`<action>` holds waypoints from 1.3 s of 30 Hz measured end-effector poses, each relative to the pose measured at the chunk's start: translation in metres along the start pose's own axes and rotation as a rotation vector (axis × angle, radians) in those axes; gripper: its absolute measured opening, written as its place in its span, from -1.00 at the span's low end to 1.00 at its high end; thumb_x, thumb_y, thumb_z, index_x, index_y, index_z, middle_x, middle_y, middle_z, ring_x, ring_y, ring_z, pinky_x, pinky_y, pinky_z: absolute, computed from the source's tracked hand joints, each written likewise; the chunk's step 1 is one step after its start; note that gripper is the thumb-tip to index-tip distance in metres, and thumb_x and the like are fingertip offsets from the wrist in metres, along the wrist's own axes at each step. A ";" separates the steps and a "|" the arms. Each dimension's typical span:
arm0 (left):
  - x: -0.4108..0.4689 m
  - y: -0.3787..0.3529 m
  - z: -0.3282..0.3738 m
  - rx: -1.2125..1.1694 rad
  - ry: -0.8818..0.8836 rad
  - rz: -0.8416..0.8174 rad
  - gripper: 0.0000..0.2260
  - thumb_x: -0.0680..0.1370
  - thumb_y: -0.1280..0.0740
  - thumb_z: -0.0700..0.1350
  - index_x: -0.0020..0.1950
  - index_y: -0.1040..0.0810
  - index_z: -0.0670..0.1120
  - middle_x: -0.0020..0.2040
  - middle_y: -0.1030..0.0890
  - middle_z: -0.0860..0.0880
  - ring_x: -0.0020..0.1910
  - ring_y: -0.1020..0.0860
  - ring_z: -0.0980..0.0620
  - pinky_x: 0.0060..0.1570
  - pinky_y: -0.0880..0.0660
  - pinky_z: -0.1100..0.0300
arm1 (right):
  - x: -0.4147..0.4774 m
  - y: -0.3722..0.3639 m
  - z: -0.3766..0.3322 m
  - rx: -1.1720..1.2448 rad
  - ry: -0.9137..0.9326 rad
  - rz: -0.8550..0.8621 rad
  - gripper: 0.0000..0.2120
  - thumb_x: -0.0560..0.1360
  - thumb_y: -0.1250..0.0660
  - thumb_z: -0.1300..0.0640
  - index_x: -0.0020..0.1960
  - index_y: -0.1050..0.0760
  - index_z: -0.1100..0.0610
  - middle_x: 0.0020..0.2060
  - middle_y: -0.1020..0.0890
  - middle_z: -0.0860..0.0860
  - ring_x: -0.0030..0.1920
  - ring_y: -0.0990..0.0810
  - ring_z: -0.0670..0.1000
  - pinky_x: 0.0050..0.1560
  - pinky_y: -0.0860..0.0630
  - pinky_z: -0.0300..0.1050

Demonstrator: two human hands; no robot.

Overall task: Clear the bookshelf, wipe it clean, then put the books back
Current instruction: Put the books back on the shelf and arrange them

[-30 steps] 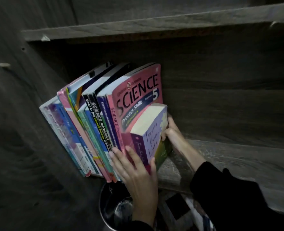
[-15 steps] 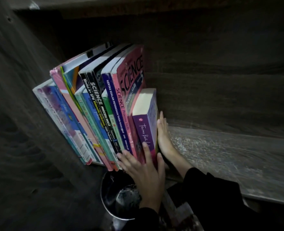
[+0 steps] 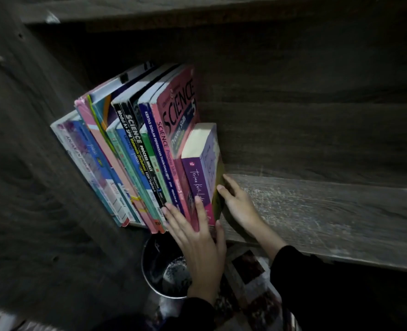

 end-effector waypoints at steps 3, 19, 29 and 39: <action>0.001 0.018 0.013 -0.055 -0.007 0.033 -0.32 0.52 -0.23 -0.06 0.58 0.02 0.01 0.52 0.07 -0.31 0.54 0.11 -0.24 0.46 0.06 -0.12 | -0.004 0.007 0.002 -0.007 0.005 0.027 -0.59 0.58 -0.28 0.12 0.41 -0.37 0.04 0.32 -0.49 0.05 0.34 -0.44 0.06 0.37 -0.37 0.00; -0.189 -0.099 0.091 -0.531 0.042 -0.739 -0.71 0.51 -0.16 -0.08 0.23 -0.39 -0.01 0.11 -0.53 -0.09 0.11 -0.50 -0.03 0.13 -0.40 0.15 | -0.225 0.204 0.193 -0.178 -0.150 0.889 -0.75 0.33 -0.13 0.21 -0.23 -0.58 0.05 -0.35 -0.61 -0.03 -0.27 -0.57 0.10 -0.18 -0.48 0.01; -0.345 -0.210 0.066 -0.548 0.634 -1.318 -0.58 0.50 -0.41 0.05 0.31 -0.37 0.10 0.13 -0.53 0.16 0.13 -0.52 0.22 0.08 -0.37 0.48 | -0.267 0.240 0.379 -0.124 -0.855 0.560 -0.17 0.38 -0.30 -0.39 0.51 -0.11 -0.07 0.33 -0.47 0.12 0.30 -0.45 0.19 0.33 -0.34 0.09; -0.368 -0.224 0.085 -0.496 0.671 -1.353 0.07 0.25 -0.30 0.47 0.58 0.13 0.09 0.57 -0.04 0.09 0.53 -0.07 0.03 0.46 -0.14 -0.01 | -0.257 0.233 0.362 -0.280 -0.685 0.562 -0.19 0.41 -0.38 -0.25 0.52 -0.06 -0.12 0.32 -0.48 0.04 0.34 -0.35 0.12 0.26 -0.31 0.00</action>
Point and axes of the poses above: each hand's wrist, its own x-axis towards the middle knuckle, its own y-axis out of the back of the hand, z = x × y, the point moved 9 cm from there along x, towards the middle knuckle
